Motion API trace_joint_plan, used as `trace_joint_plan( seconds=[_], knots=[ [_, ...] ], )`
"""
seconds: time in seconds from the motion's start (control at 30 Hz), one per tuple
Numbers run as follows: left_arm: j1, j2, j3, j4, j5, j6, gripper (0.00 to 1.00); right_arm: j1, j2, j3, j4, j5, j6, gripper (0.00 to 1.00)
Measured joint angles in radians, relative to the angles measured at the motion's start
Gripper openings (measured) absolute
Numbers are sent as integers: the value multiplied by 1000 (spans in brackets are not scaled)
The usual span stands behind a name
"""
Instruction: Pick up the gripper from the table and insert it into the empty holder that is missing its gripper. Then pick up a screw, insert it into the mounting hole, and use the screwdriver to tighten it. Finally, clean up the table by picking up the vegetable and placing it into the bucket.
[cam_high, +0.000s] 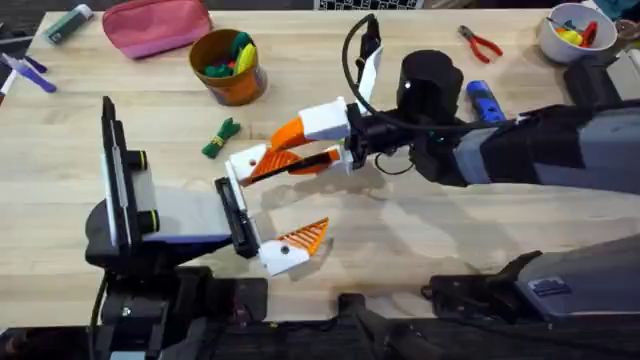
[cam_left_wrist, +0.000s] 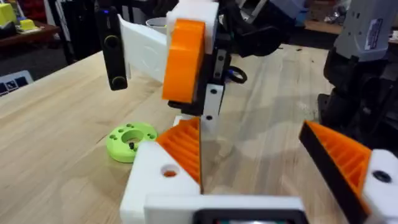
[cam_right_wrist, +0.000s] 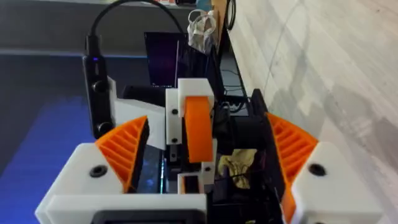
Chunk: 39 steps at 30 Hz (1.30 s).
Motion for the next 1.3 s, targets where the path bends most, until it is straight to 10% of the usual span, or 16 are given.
trace_joint_plan(
  seconds=[0.27, 0.67, 0.9, 1.3],
  knots=[
    [0, 0, 0, 0, 0, 0, 985, -47, -65, 1, -147, 14, -83, 991],
    [0, 0, 0, 0, 0, 0, 985, -314, -323, 208, -1147, 127, -594, 993],
    [0, 0, 0, 0, 0, 0, 985, -300, -296, 527, -1649, 419, -950, 992],
    [0, 0, 0, 0, 0, 0, 985, -132, -46, 879, -1957, 950, -1285, 950]
  ],
)
